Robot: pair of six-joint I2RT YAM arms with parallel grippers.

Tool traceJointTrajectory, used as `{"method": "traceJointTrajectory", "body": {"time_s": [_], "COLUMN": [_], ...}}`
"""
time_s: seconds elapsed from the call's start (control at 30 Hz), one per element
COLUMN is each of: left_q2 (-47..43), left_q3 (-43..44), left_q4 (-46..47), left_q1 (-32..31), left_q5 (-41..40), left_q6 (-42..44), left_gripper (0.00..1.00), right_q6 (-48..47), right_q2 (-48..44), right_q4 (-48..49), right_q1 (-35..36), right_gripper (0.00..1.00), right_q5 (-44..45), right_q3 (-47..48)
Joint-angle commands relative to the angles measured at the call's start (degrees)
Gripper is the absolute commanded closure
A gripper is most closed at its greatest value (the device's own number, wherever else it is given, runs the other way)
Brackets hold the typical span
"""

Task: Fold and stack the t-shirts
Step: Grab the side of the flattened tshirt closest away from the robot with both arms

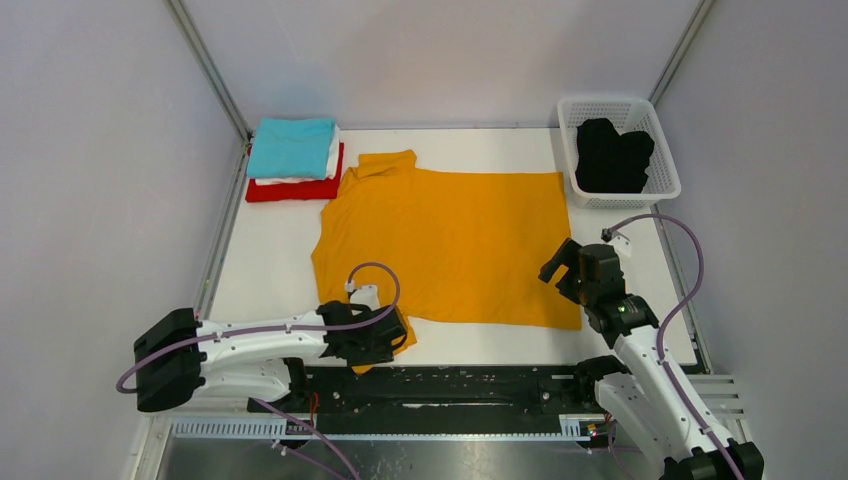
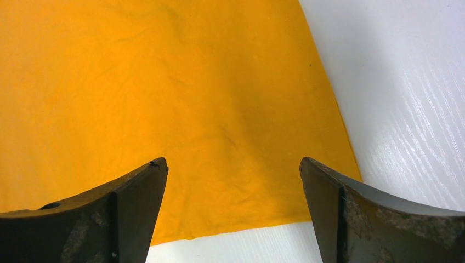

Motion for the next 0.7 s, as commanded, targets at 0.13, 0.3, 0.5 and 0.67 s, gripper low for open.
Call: {"method": "traceJointTrajectory", "body": {"time_s": [0.13,0.3,0.5,0.67], "left_q2": [3.65,6.97,9.49,6.65], "left_q3": [-1.08,-0.22,1.44,2.57], "left_q4": [-0.46,0.88,0.48,0.53], "left_q1": [0.26,0.38,1.44,1.67], "left_q5": [0.68,-2.48,-6.12,-7.48], "left_q6": [-0.94,-0.61,0.88,4.81], "left_gripper": [0.53,0.6,1.0,1.0], "right_q6": [0.15,1.43,5.47,12.21], "right_q2": [0.87,0.34,-3.61,-8.65], "right_q4": [-0.41,-2.25,-12.49,-17.65], "right_q1": [-0.11,-0.14,-0.22,-0.22], "right_gripper": [0.0,0.0,0.01,0.02], "right_q5": [2.12,3.28,7.1,5.27], "right_q3": [-0.21,-0.03,-1.71,-6.08]}}
